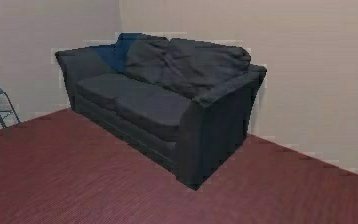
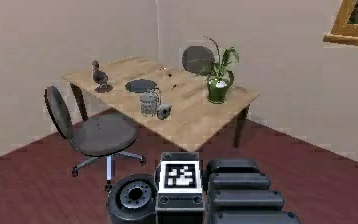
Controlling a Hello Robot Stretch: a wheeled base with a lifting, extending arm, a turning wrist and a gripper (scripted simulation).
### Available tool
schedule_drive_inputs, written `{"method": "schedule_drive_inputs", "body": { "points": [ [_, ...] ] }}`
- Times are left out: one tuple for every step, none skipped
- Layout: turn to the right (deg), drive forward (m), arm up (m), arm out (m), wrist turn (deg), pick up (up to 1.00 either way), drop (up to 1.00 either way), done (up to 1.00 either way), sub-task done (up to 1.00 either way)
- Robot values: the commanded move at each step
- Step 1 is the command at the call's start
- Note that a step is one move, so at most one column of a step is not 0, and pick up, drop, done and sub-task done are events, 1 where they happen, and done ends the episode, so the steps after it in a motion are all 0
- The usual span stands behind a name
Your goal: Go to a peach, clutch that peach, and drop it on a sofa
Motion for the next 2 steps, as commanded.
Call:
{"method": "schedule_drive_inputs", "body": {
  "points": [
    [-33.0,0.00,0.00,0.00,0.0,0.00,0.00,0.00,0.00],
    [0.0,1.00,0.00,0.00,0.0,0.00,0.00,0.00,0.00]
  ]
}}
